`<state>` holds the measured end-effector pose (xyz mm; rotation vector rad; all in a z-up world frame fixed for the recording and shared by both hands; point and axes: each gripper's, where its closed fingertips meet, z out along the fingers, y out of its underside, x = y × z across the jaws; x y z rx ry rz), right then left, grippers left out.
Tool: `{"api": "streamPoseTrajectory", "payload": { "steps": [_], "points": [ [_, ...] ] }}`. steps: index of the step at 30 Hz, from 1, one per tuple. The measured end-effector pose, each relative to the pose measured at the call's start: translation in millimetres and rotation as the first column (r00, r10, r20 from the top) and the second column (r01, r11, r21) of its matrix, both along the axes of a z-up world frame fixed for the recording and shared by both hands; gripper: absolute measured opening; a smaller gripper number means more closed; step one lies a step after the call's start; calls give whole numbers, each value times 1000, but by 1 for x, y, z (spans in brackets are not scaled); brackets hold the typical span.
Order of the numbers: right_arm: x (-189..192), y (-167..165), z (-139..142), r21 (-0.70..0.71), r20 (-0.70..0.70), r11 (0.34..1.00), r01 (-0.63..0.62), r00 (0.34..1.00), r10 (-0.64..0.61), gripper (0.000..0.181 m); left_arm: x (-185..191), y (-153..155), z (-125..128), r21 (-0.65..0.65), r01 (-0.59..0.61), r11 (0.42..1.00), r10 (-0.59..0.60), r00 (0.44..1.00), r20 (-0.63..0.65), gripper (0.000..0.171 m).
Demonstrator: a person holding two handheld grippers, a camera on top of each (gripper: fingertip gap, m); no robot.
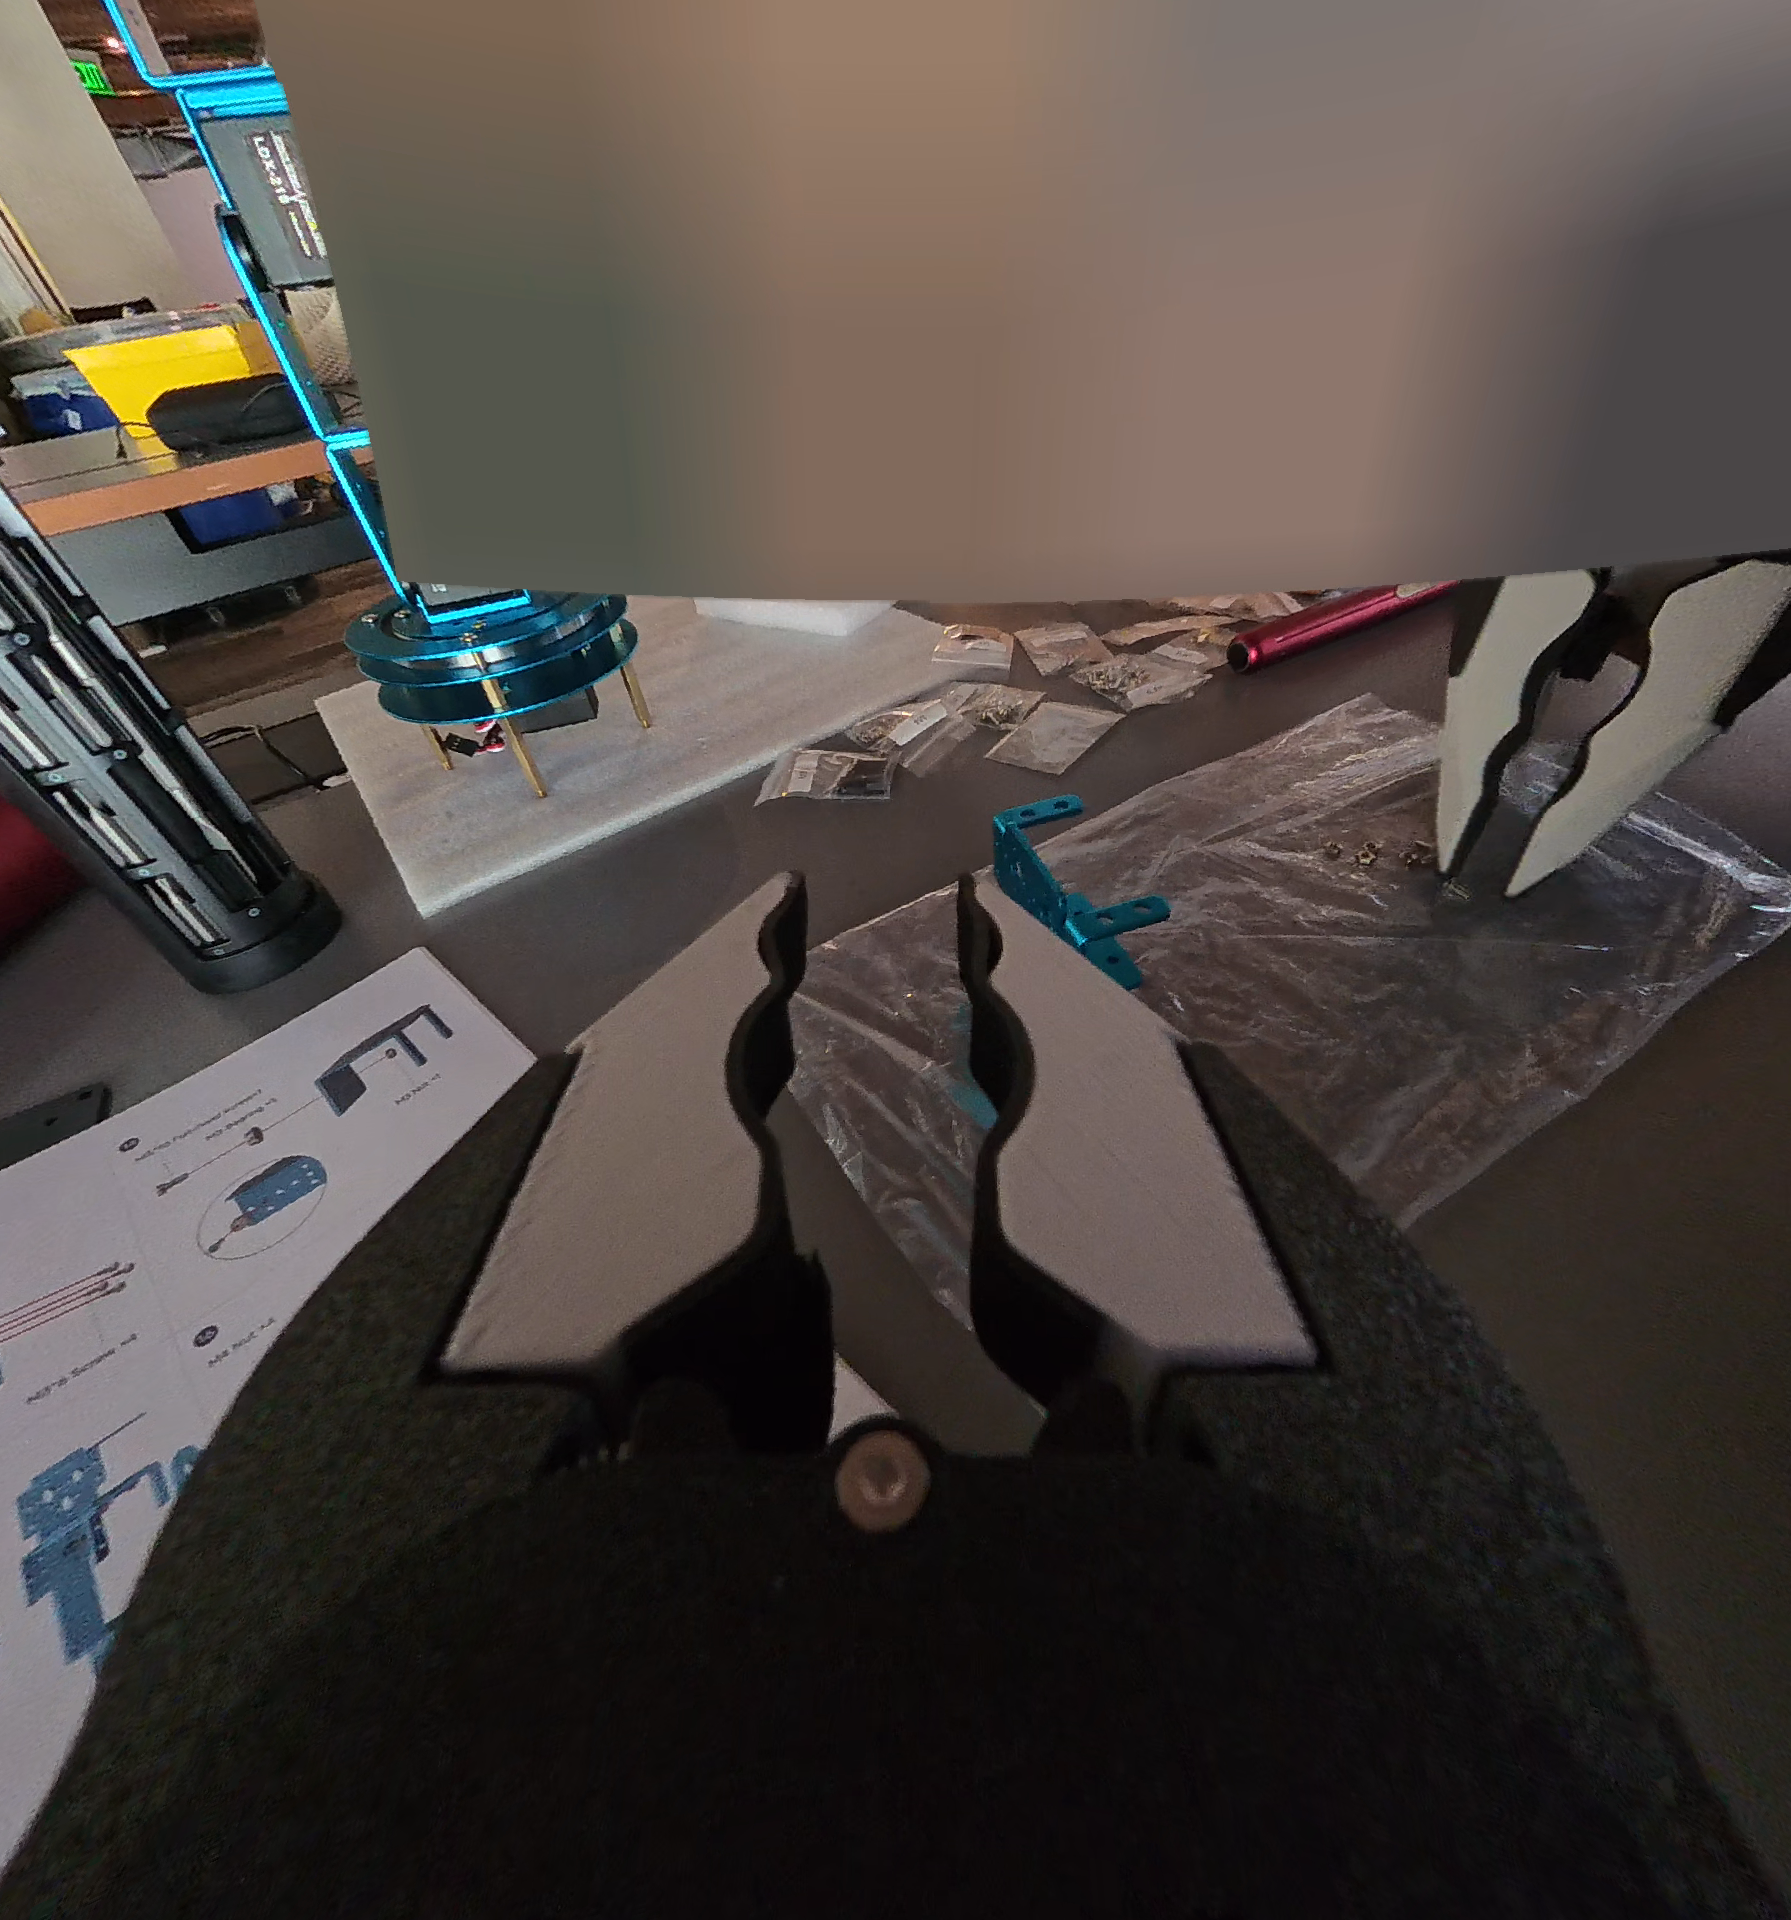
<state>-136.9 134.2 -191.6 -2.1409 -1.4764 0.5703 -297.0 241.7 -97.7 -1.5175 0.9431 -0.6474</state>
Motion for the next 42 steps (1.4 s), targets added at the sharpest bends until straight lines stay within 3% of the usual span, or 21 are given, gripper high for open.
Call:
{"api": "streamPoseTrajectory", "payload": {
  "steps": [7,23,28,32,37,42],
  "points": [
    [1,-1,10,53,-33,998,-26,999,28,12,1,-1,-1,1,2,1000,-2,1000,-3,29],
    [3,-4,0,50,1,997,-53,999,53,2,2,-4,-2,9,8,1000,-8,1000,-15,28],
    [2,3,2,145,35,987,-63,998,58,2,2,-4,-2,8,8,1000,-8,1000,-13,28],
    [0,17,10,319,88,944,-80,995,55,2,3,-4,-3,1,9,1000,-9,1000,-15,28],
    [-18,36,23,571,143,809,-140,987,70,0,4,-2,-6,-31,8,999,-9,1000,-23,28],
    [-25,52,21,633,204,752,-183,977,66,0,5,-2,-9,-45,17,999,-19,999,-49,28]
  ]
}}
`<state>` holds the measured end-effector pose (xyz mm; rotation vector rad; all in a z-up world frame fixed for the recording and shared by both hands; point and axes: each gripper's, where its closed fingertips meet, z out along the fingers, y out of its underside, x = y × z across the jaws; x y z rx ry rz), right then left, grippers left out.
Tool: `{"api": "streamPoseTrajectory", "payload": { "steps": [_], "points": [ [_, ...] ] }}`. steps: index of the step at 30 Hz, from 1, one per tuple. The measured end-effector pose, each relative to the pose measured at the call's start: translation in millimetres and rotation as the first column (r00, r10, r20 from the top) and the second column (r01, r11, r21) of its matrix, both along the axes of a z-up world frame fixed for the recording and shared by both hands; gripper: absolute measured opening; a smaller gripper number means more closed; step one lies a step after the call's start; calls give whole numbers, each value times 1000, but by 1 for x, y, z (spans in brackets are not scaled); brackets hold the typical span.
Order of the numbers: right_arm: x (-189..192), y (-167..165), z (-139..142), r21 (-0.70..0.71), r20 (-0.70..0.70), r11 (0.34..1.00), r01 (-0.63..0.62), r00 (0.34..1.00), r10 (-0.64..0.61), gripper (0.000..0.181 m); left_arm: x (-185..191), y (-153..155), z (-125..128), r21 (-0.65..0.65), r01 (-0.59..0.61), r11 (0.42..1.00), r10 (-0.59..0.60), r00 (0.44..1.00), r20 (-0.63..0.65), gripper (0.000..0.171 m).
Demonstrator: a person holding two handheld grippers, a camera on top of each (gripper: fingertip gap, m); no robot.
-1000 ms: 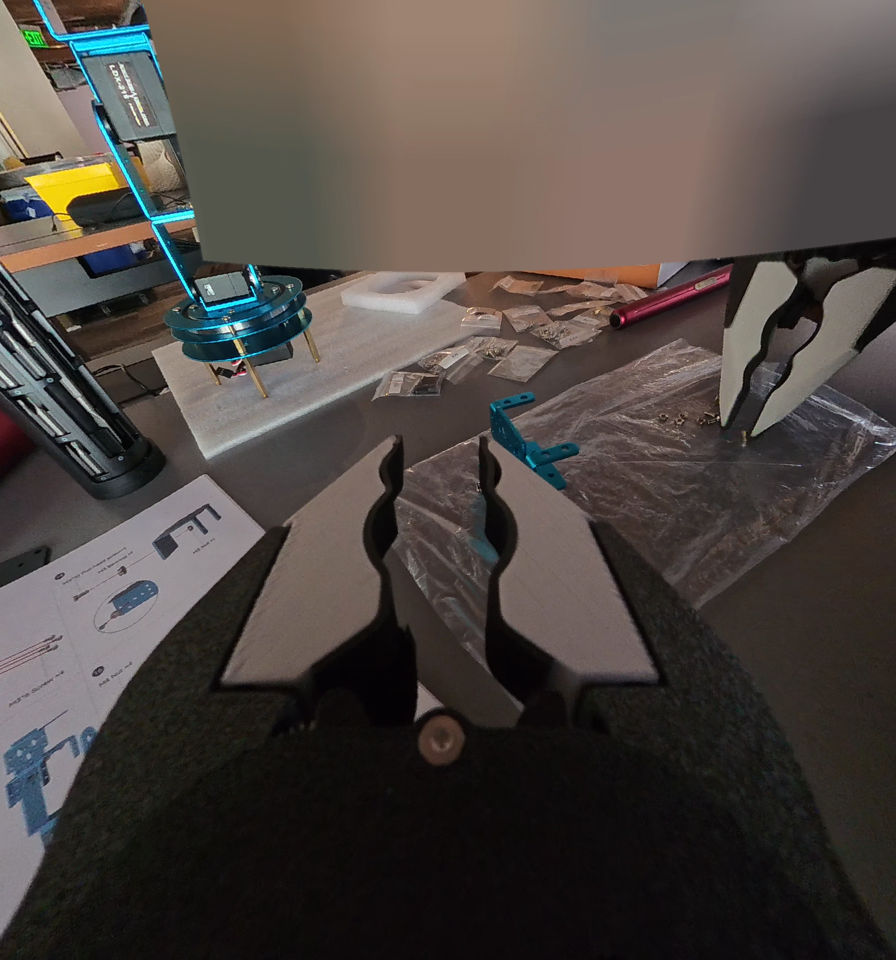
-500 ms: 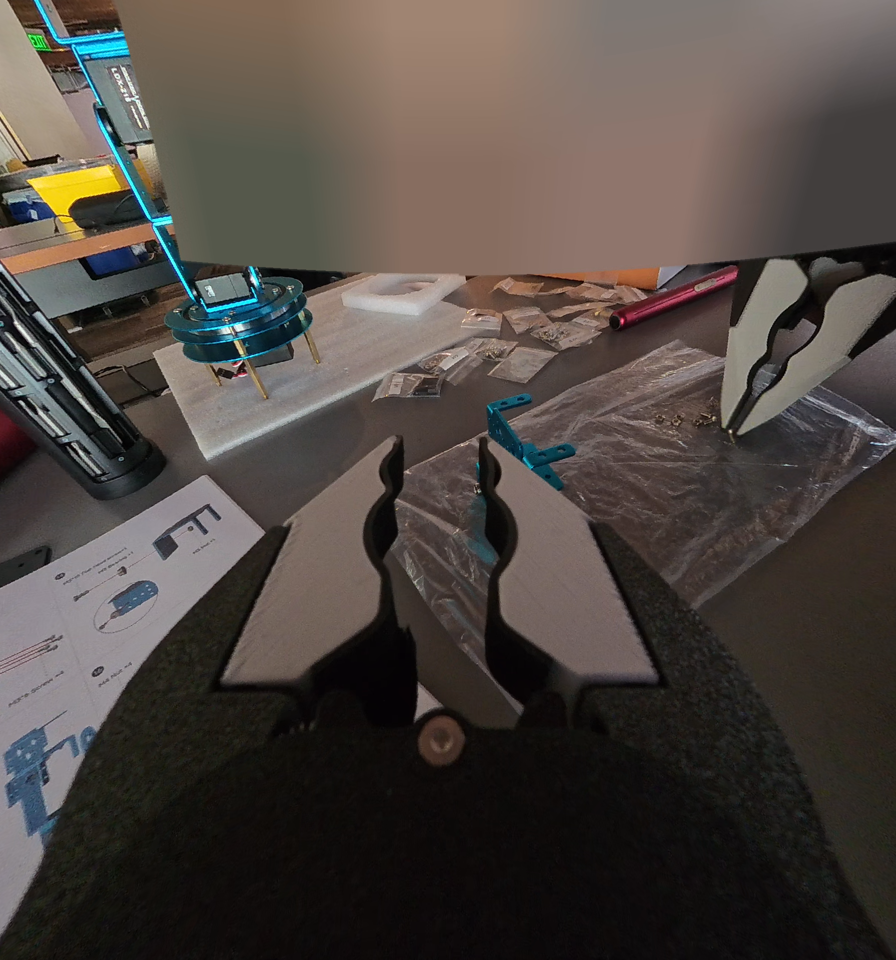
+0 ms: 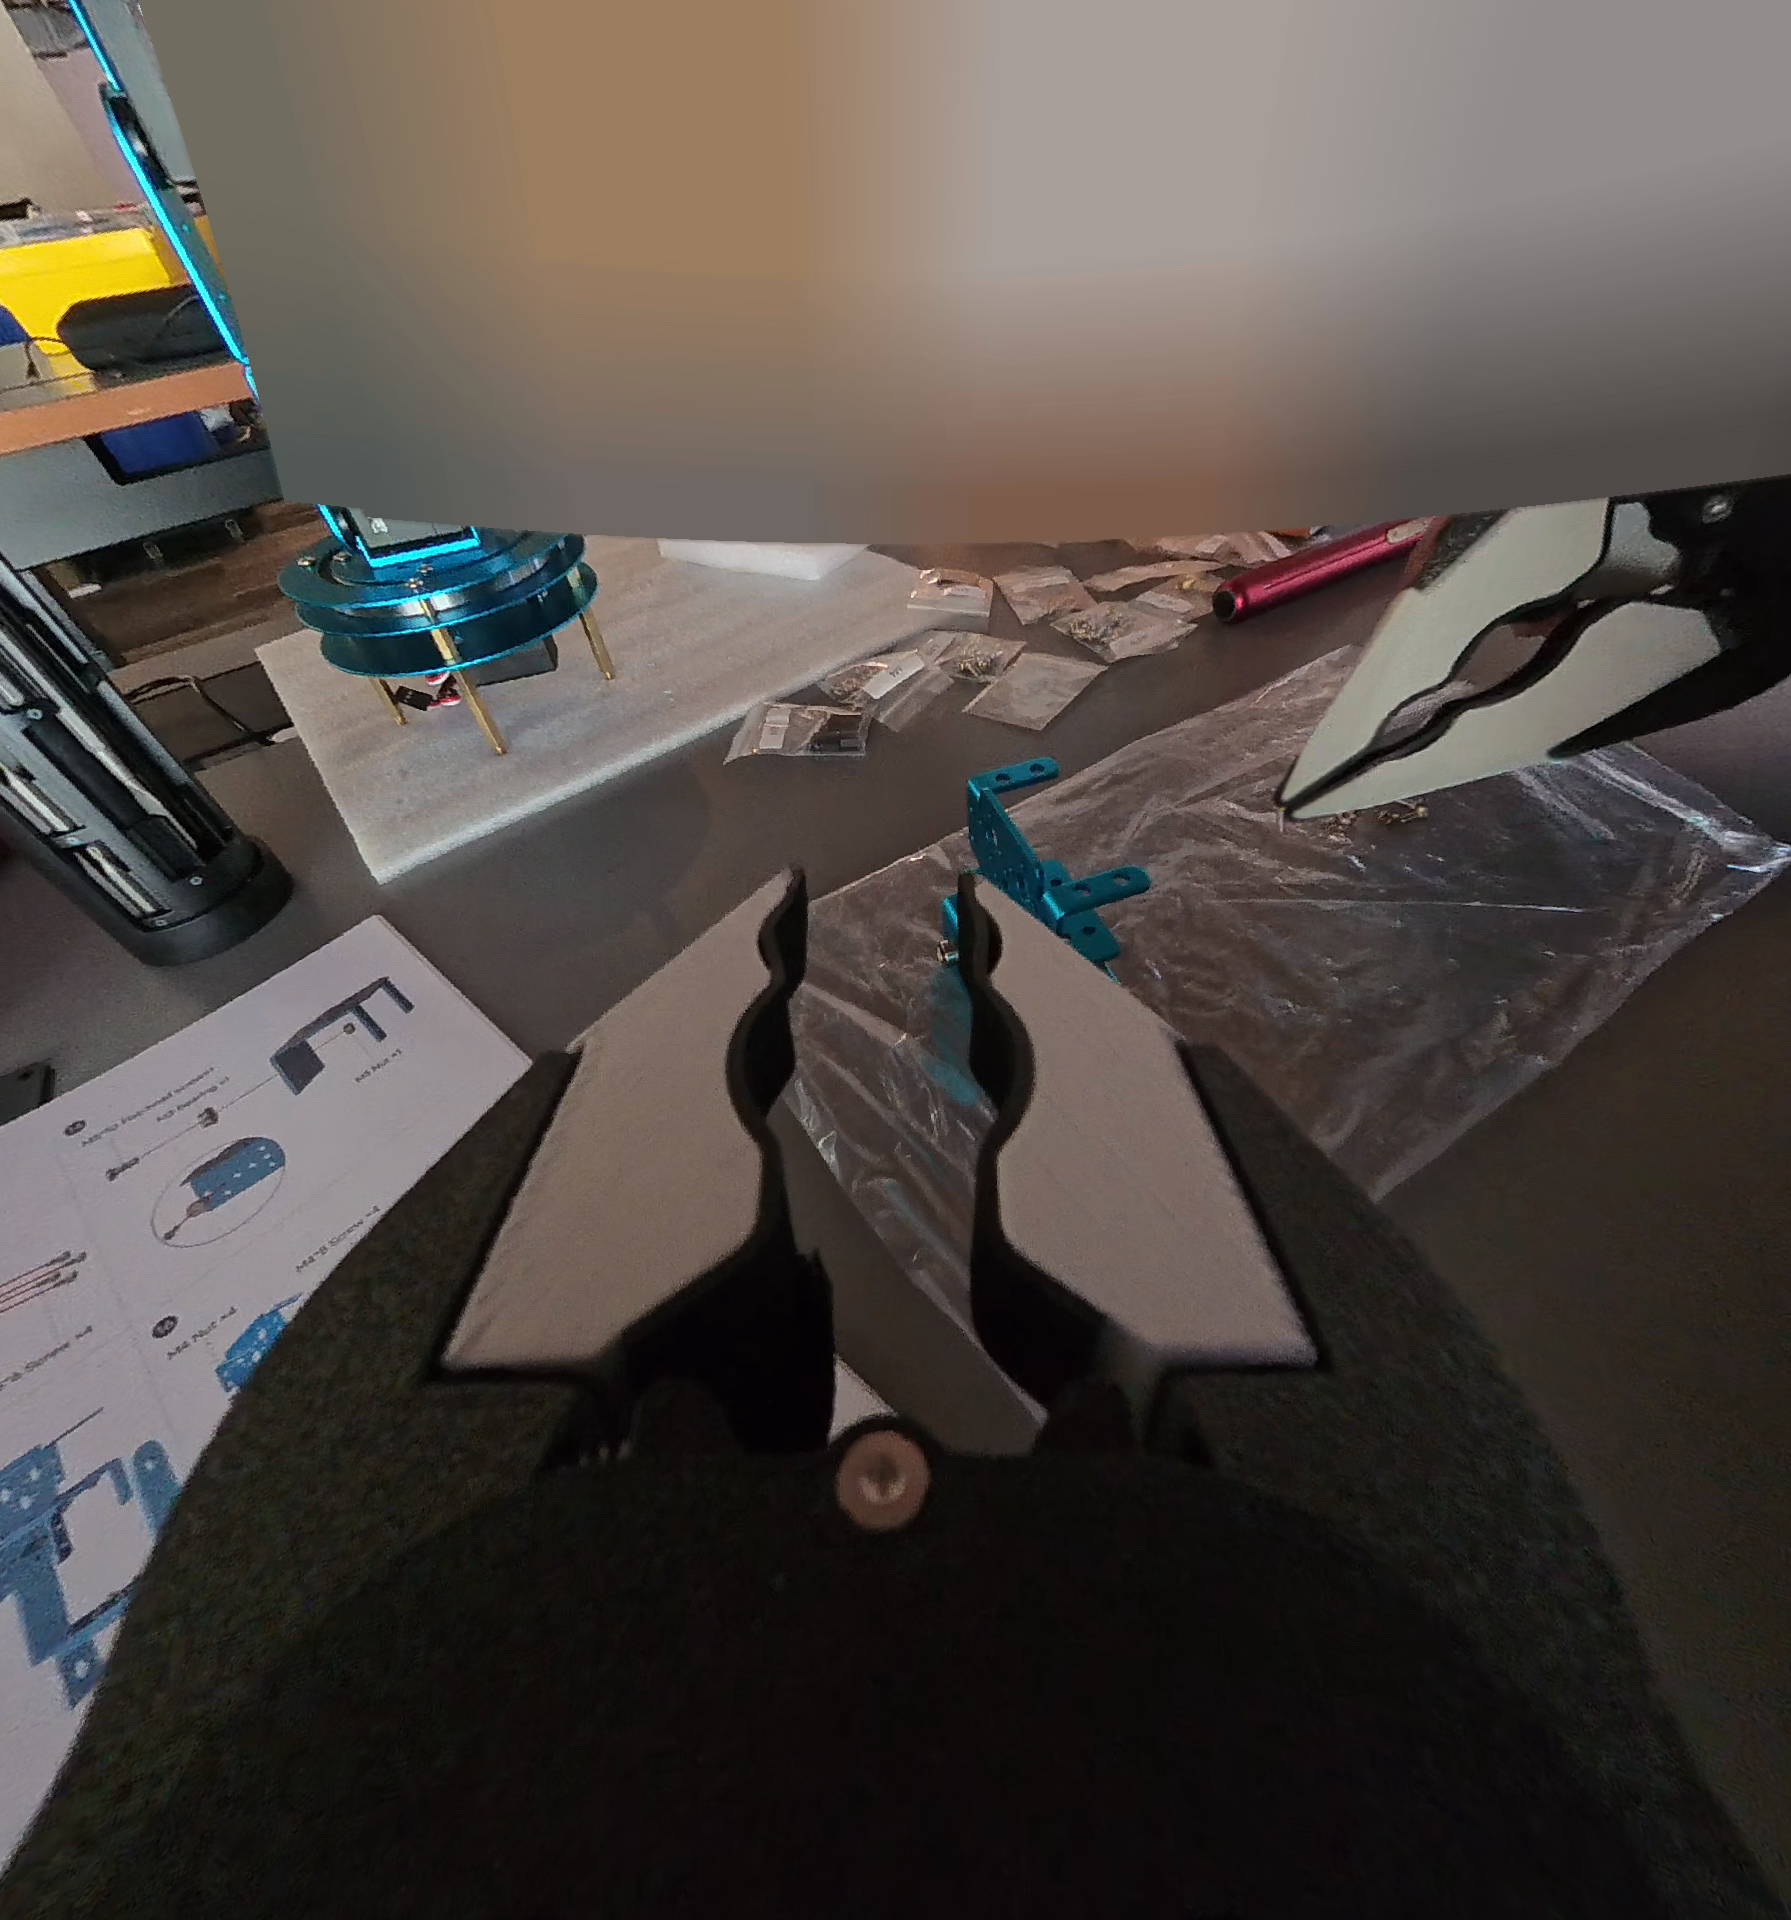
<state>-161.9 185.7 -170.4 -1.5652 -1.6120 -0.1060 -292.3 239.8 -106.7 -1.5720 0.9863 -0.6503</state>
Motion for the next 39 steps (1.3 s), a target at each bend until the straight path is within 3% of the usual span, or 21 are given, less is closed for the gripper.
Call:
{"api": "streamPoseTrajectory", "payload": {
  "steps": [6,17,26,39],
  "points": [
    [-13,13,14,68,-78,997,-23,997,28,0,-1,-2,-2,-2,4,1000,-4,1000,-23,28],
    [-63,33,25,254,45,945,-206,979,201,0,5,-12,-19,-107,144,984,-157,980,-122,28],
    [-76,35,24,202,6,945,-257,965,261,0,10,-12,-31,-96,176,980,-191,967,-170,29],
    [-79,34,13,133,14,948,-288,957,289,0,2,-8,-24,-70,143,987,-151,980,-127,29]
  ]
}}
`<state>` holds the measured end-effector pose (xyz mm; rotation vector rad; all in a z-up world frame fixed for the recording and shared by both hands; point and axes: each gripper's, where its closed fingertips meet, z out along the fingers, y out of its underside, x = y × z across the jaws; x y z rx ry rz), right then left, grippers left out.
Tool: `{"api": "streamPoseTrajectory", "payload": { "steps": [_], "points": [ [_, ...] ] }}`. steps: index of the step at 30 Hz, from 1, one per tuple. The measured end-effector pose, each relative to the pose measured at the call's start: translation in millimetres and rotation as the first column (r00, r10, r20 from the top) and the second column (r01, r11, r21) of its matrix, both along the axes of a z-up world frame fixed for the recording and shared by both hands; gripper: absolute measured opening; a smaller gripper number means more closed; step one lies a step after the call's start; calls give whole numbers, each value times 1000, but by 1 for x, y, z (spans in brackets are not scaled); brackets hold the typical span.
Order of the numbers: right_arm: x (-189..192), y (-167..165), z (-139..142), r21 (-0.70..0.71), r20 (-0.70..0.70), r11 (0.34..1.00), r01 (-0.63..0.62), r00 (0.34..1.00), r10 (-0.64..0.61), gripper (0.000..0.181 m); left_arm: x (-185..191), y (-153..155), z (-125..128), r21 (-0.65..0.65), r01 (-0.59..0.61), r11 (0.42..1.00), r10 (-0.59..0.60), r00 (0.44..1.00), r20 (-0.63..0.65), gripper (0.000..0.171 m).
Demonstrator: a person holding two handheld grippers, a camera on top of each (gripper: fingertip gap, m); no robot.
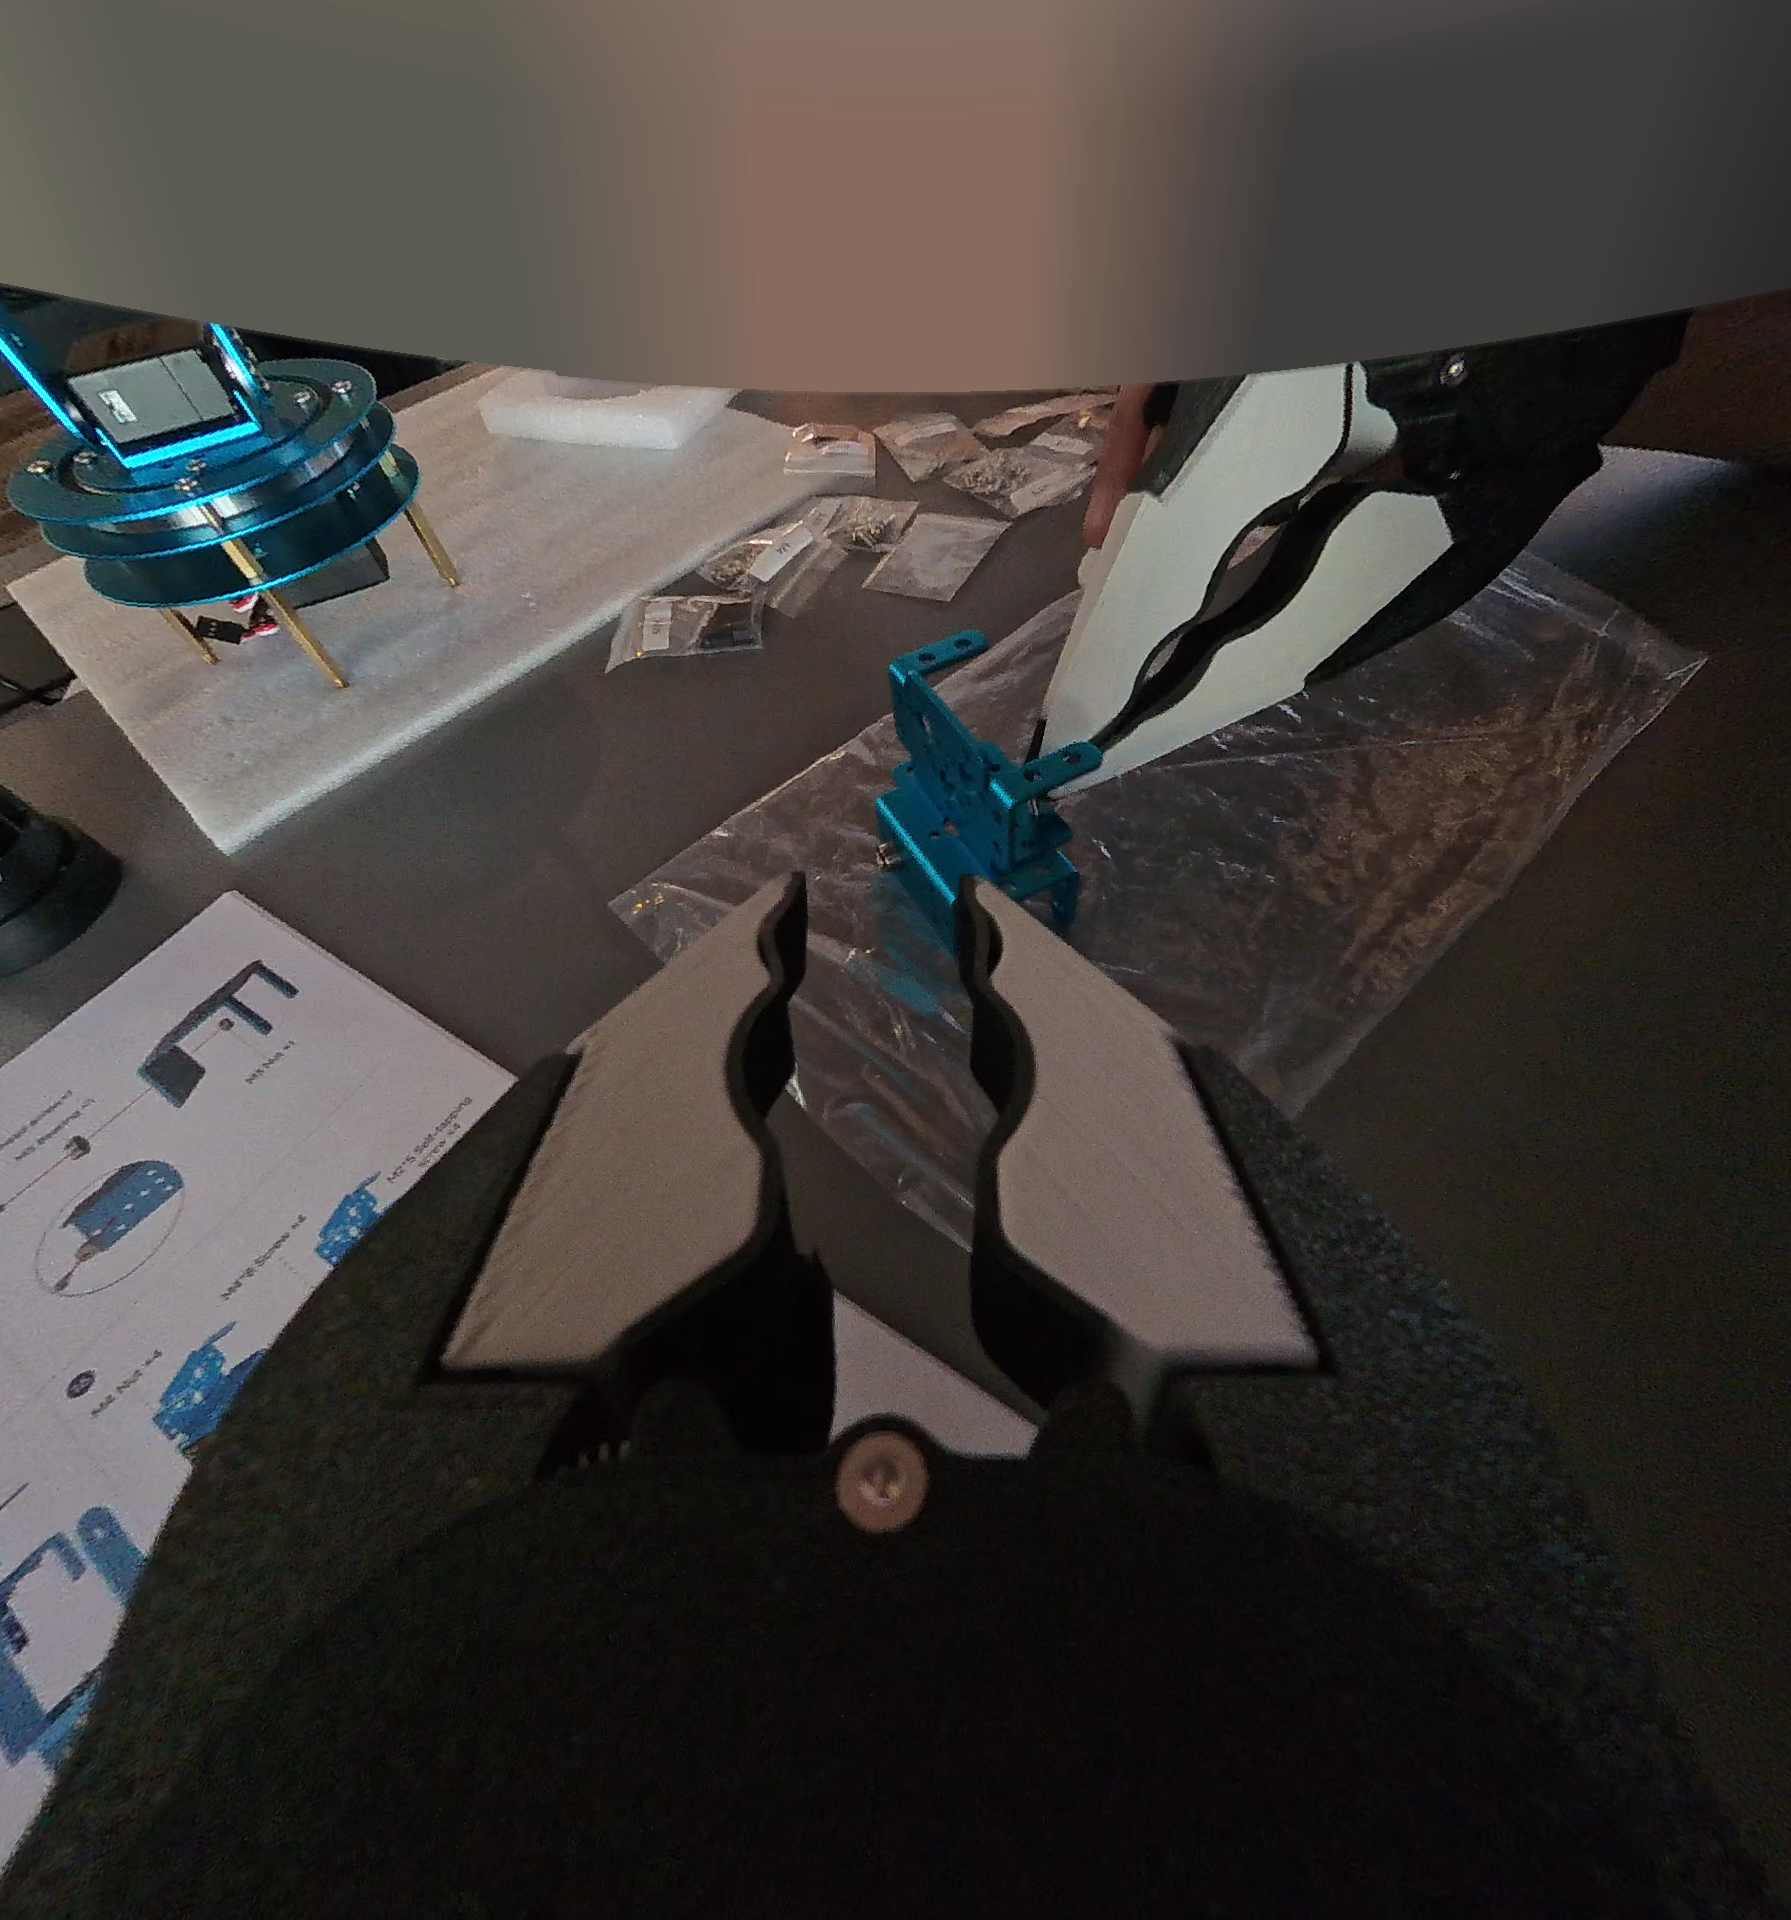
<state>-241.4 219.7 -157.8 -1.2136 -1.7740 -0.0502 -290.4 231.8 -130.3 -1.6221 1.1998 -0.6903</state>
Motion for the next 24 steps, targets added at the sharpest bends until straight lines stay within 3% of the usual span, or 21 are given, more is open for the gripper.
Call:
{"api": "streamPoseTrajectory", "payload": {
  "steps": [24],
  "points": [
    [-1,1,-3,70,50,997,-20,999,17,0,-2,-1,2,14,-3,1000,3,1000,9,29]
  ]
}}
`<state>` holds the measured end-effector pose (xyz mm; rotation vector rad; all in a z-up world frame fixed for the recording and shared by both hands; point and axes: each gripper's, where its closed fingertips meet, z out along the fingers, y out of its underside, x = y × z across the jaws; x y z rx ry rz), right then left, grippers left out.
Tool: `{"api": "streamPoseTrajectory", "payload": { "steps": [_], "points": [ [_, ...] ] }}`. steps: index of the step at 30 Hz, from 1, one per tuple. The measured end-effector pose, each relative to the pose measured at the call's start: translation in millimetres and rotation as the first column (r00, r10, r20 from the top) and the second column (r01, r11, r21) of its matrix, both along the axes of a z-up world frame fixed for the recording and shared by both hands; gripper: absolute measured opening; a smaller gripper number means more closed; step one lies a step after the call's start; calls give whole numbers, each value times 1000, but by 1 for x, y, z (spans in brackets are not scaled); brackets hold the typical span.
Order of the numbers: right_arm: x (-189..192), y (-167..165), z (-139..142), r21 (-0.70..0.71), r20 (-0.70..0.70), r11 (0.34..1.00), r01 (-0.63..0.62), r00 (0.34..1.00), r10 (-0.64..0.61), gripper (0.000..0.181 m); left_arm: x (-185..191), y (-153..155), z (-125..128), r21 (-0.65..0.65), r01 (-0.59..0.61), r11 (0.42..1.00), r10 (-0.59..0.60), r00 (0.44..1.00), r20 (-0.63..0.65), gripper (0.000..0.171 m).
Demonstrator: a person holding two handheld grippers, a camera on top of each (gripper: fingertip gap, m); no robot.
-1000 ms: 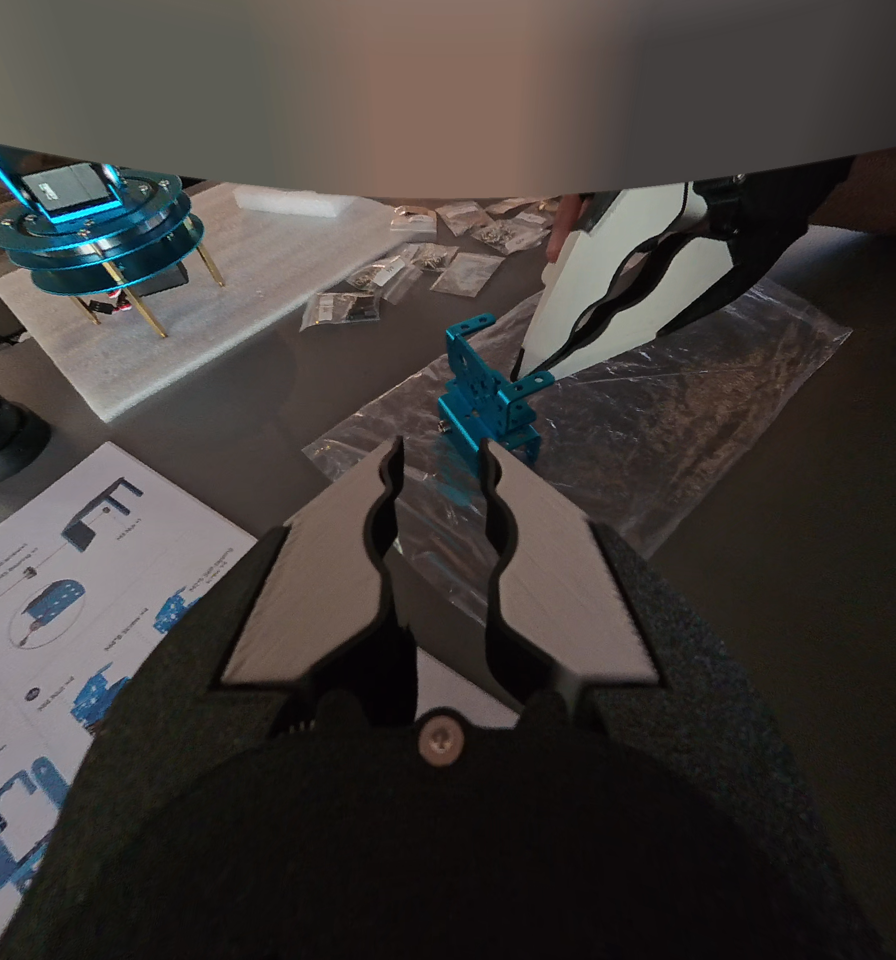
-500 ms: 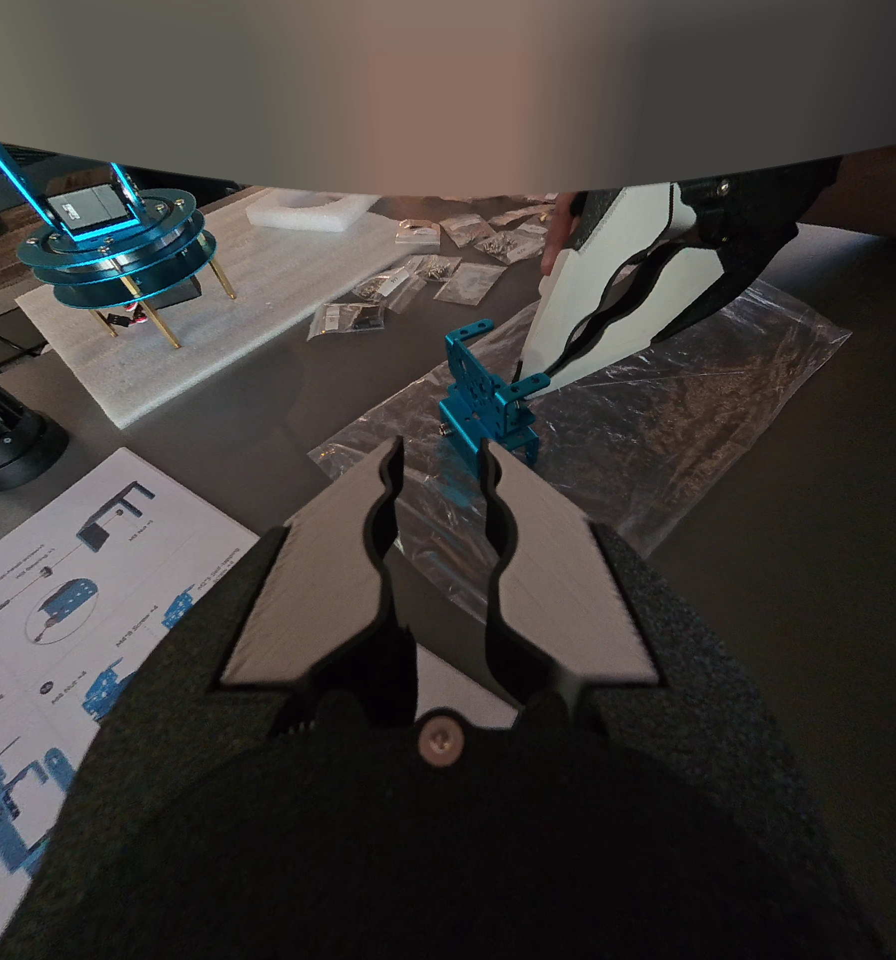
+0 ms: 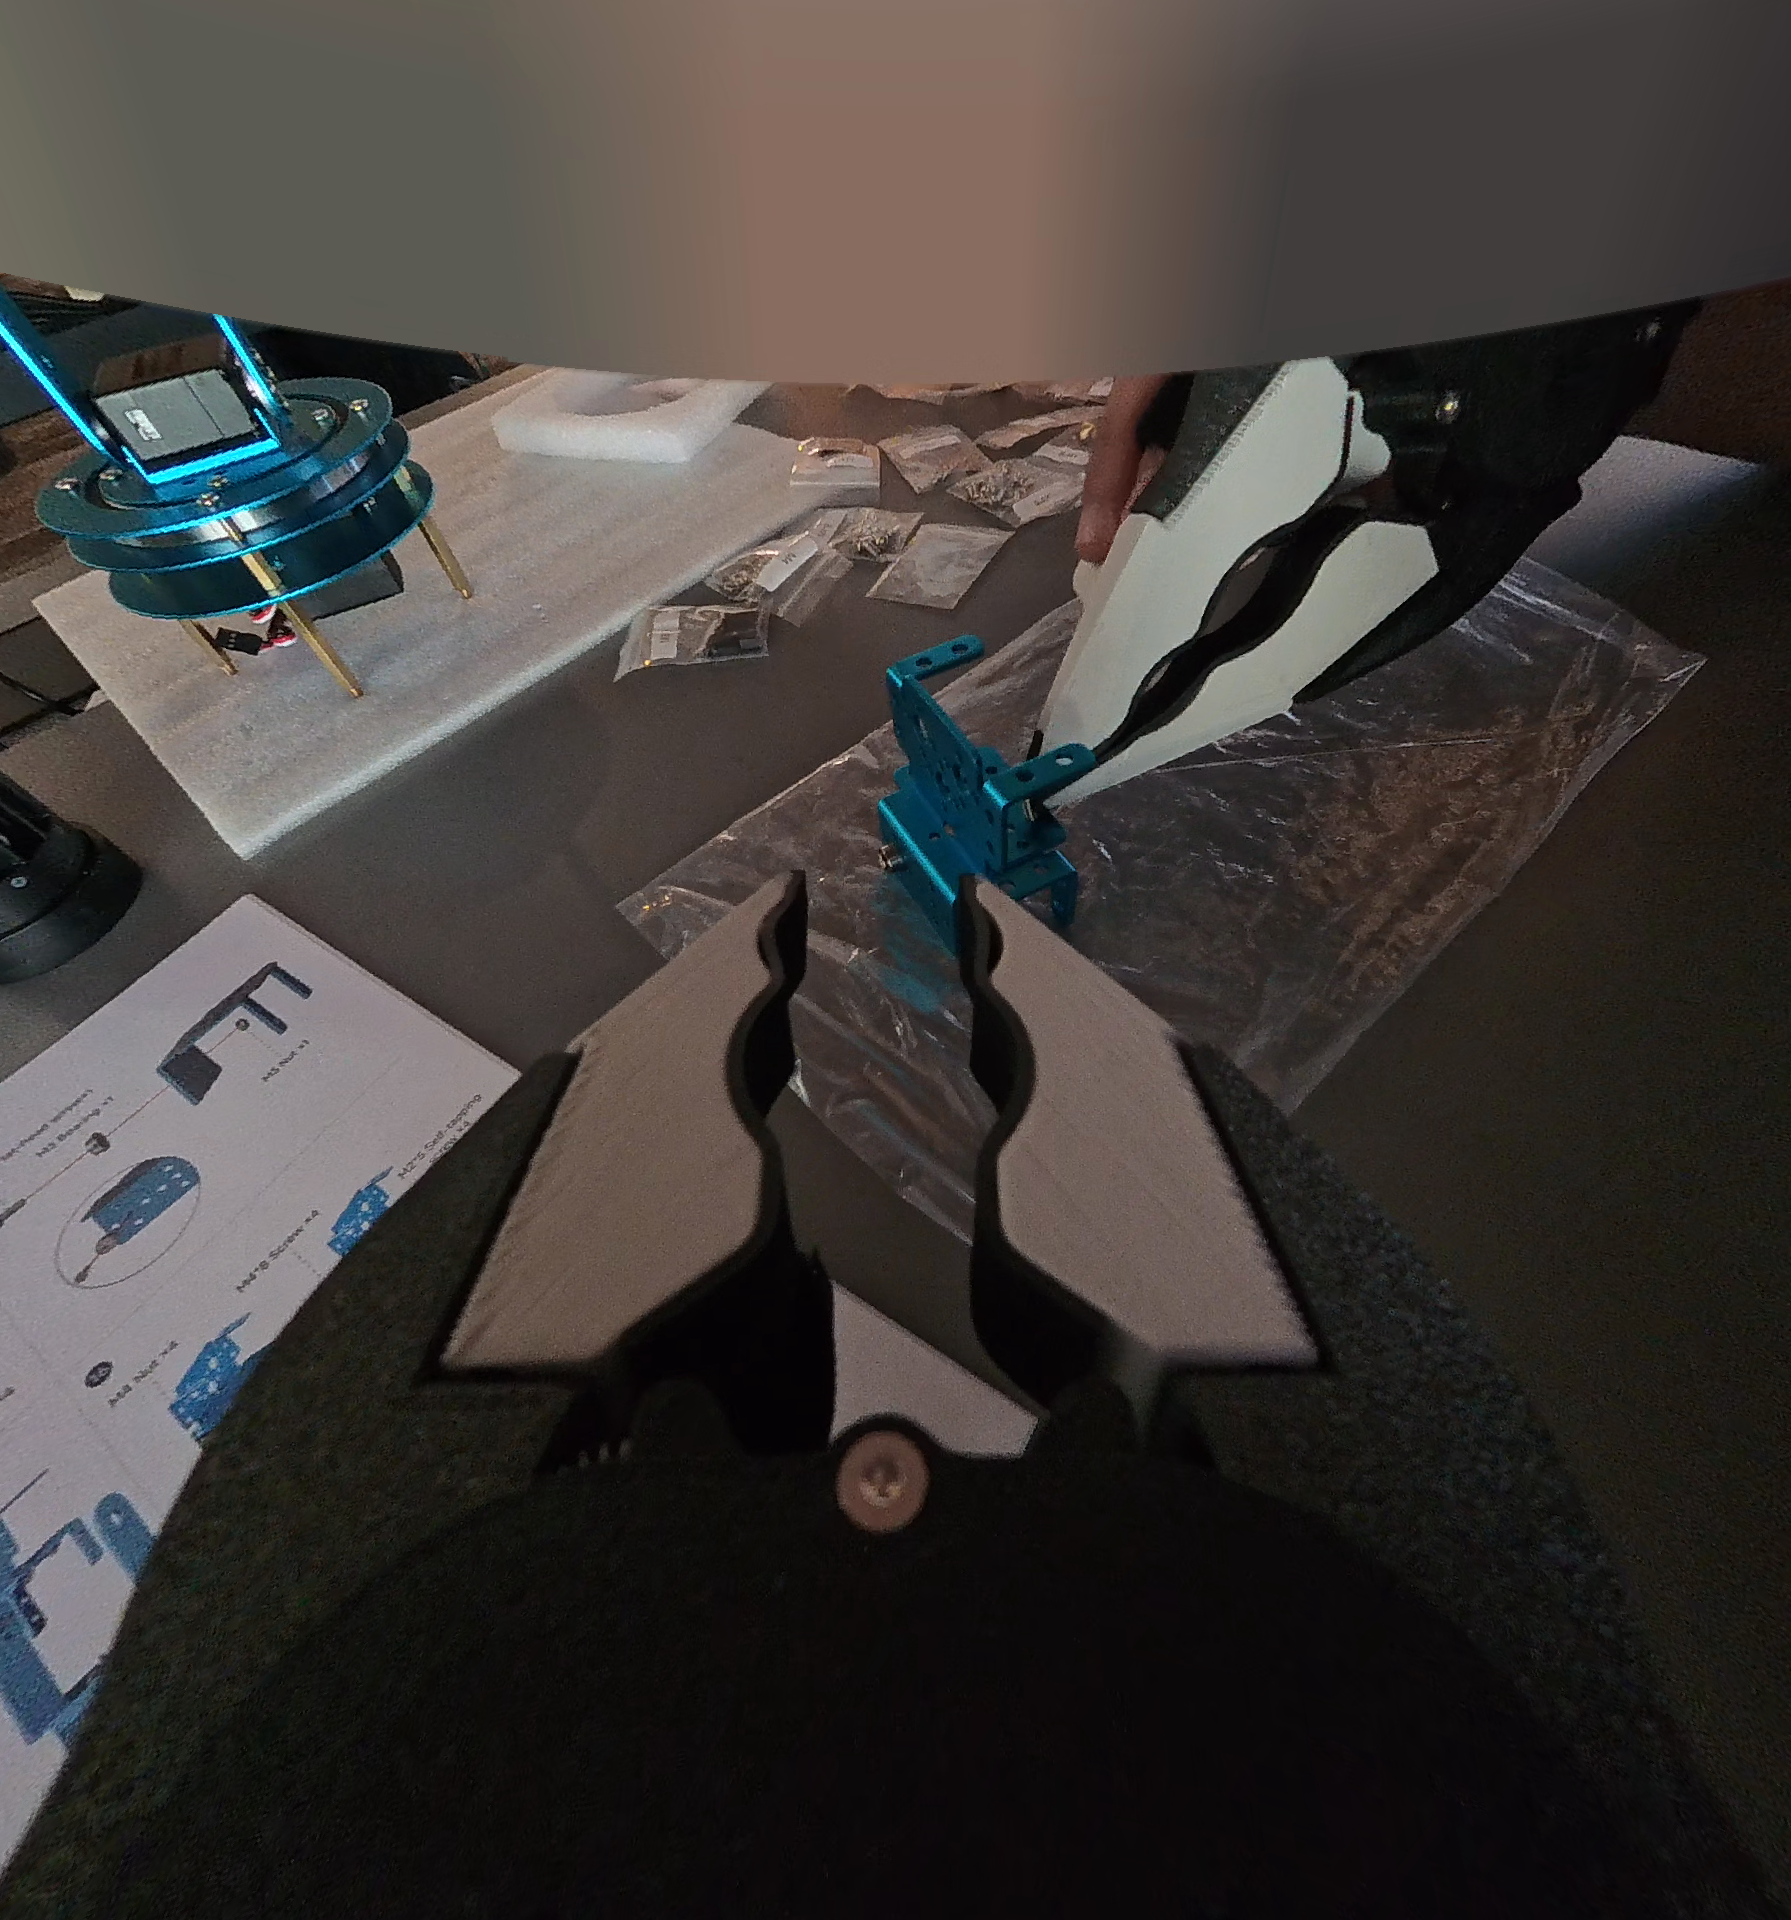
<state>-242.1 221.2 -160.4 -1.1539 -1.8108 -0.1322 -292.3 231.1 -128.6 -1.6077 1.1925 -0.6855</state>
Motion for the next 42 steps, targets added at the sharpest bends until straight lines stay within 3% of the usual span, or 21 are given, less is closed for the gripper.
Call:
{"api": "streamPoseTrajectory", "payload": {
  "steps": [14,23,34,42],
  "points": [
    [0,-3,-1,-32,70,997,-70,995,72,0,5,-3,0,-8,21,1000,-21,1000,-3,28],
    [1,-5,-1,-111,92,990,-83,991,93,0,30,-20,-15,-2,125,992,-124,985,-121,30],
    [5,-13,-4,-277,-12,959,-68,998,67,30,31,-20,-18,-32,115,993,-118,987,-113,30],
    [4,-17,-9,-261,6,962,-82,996,87,30,38,-25,-22,-35,138,990,-141,980,-137,30]
  ]
}}
